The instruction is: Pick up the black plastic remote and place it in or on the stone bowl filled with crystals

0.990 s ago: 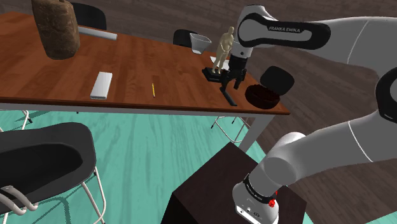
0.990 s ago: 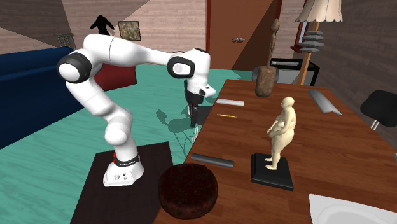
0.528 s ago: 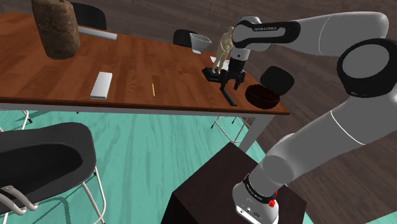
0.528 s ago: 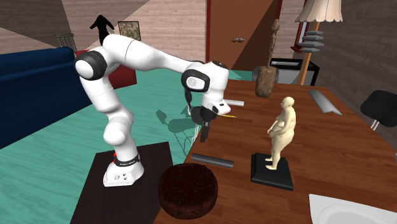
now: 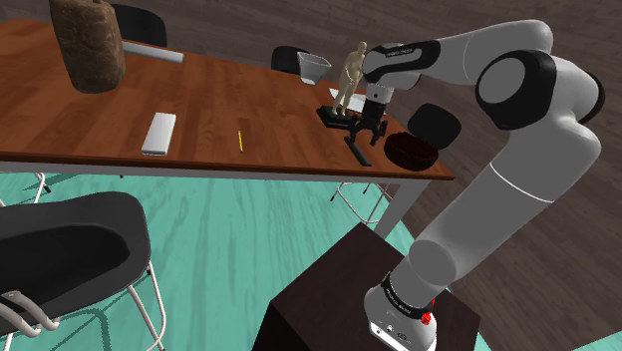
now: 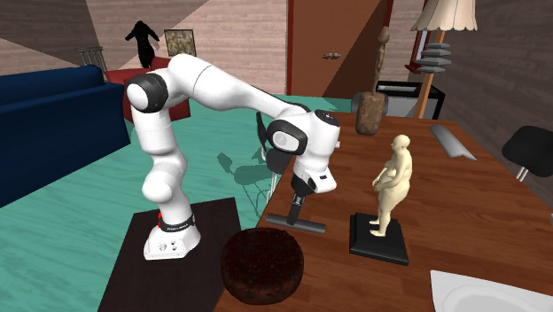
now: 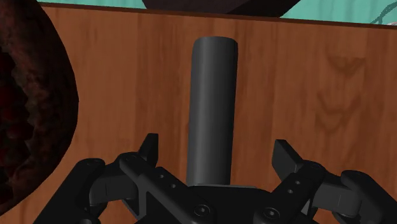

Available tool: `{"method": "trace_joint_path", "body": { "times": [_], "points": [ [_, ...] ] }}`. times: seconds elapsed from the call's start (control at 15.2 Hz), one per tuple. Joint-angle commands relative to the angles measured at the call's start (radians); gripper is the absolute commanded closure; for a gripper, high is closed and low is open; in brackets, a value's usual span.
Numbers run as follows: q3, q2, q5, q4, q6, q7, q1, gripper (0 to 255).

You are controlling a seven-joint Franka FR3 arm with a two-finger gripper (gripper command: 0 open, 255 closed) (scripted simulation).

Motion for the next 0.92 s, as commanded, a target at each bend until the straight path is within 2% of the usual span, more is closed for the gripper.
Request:
{"method": "trace_joint_path", "body": {
  "times": [0.0, 0.33, 0.79, 0.86],
  "points": [
    [-0.002, 0.010, 0.005, -0.018, 0.026, -0.001, -0.002, 0],
    [-0.002, 0.014, 0.007, -0.076, 0.088, -0.002, -0.002, 0],
    [-0.002, 0.014, 0.007, -0.076, 0.088, -0.002, -0.002, 0],
    [-0.002, 0.014, 0.007, -0.076, 0.088, -0.002, -0.002, 255]
  ]
}}
